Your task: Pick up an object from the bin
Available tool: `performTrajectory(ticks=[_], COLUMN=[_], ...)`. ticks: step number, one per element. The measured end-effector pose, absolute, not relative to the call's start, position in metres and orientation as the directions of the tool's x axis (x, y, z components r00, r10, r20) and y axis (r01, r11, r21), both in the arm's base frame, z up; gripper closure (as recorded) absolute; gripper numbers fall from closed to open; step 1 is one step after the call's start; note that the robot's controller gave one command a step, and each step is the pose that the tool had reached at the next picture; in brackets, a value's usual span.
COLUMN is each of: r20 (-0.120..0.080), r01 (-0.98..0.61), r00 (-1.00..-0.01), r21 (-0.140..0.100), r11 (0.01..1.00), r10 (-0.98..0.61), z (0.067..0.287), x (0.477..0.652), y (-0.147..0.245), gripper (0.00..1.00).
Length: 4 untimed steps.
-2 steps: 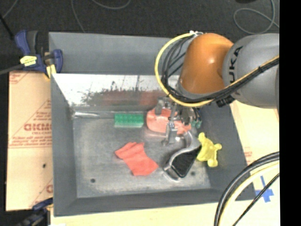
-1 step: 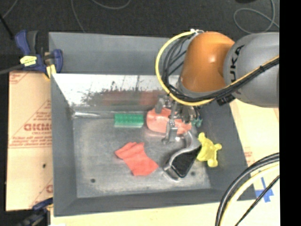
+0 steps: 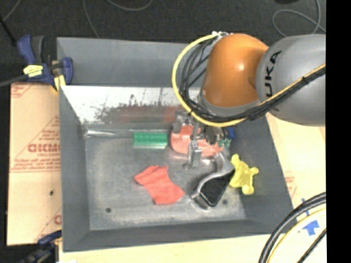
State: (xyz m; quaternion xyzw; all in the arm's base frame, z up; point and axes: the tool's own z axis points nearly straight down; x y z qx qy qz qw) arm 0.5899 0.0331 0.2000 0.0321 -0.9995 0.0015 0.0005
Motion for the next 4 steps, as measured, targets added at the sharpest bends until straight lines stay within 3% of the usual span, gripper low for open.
performTrajectory(ticks=[1, 2, 3, 4], r20=[-0.012, -0.004, -0.012, -0.014], r01=[-0.073, -0.068, -0.273, -0.290], r00=[-0.997, -0.998, -0.962, -0.957], r21=[0.002, -0.002, -0.003, -0.002], r11=[0.997, 0.998, 0.962, 0.957], r10=[-0.073, -0.068, -0.273, -0.290], z=[0.211, 0.177, 0.155, 0.108], x=[0.581, 0.575, 0.575, 0.543], y=[0.057, 0.060, 0.088, 0.089], gripper=[0.00, 0.00, 0.00, 0.00])
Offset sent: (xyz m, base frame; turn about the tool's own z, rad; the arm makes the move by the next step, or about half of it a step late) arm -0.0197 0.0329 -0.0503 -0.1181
